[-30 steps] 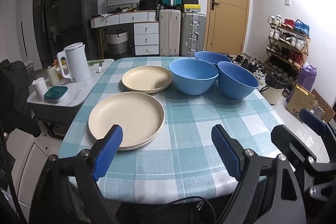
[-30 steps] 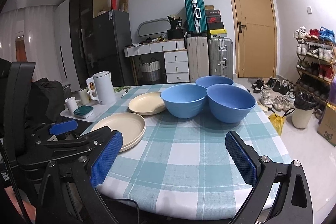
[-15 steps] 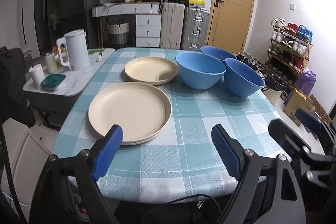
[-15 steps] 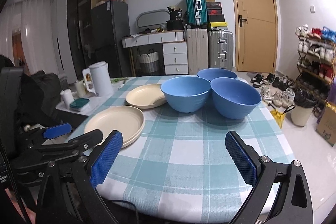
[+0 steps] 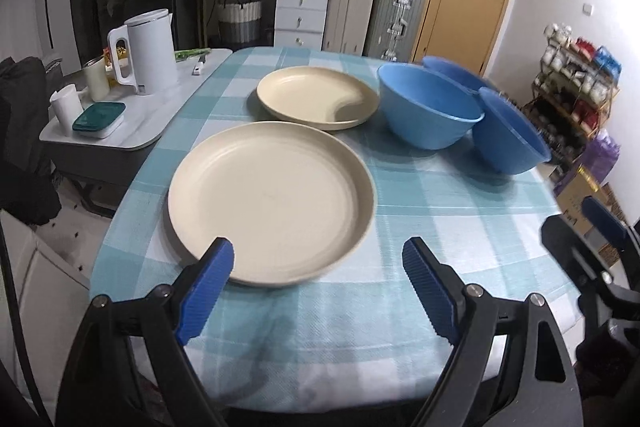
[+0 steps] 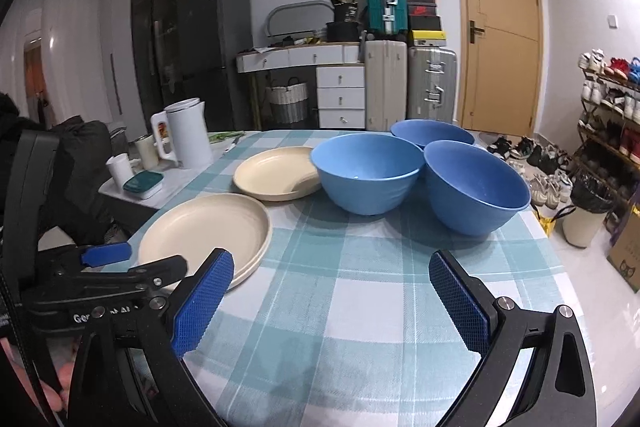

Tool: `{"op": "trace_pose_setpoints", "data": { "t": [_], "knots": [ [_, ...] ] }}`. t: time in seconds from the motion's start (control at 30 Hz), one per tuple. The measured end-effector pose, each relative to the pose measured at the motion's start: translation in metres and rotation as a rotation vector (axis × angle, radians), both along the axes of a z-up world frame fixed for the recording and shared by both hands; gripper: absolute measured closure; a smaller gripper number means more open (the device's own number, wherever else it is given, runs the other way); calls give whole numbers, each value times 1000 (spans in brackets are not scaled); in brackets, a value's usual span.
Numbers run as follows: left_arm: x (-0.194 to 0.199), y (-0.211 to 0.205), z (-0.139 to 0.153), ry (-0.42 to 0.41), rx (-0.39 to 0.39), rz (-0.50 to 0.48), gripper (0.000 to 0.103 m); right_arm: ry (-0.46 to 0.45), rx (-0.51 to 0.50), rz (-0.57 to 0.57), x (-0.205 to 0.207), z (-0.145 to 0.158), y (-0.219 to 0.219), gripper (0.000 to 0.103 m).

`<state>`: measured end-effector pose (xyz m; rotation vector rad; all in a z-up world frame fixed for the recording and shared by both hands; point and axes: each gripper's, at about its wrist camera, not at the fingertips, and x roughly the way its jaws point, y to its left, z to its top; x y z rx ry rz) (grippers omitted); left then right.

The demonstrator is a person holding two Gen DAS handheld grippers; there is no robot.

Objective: Organize plates and bowls

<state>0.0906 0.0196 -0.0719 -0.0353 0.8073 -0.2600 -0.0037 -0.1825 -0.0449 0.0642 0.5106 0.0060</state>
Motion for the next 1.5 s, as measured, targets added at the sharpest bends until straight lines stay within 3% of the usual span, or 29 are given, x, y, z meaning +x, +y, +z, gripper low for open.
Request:
{"op": "trace_pose_setpoints", "data": {
  "t": [0.3,0.5,0.67,0.97,1.07,1.13,1.23,1.5],
  "knots": [
    [52,15,19,45,8,39,16,-48,26,64,40,20,-2,3],
    [94,37,32,99,-18,82,16,-92,88,119,78,58,-3,3],
    [133,47,44,110,7,106,16,-108,43,179,116,93,6,3],
    [187,40,45,123,79,129,16,-55,123,287,181,145,10,3],
    [205,33,40,134,117,126,16,39,131,348,207,150,21,1],
    [215,31,36,144,133,130,16,208,241,402,234,139,23,1],
    [227,31,28,164,122,140,16,313,337,416,252,123,24,1],
    [248,24,17,177,137,127,16,338,165,411,300,117,43,1]
  ]
}}
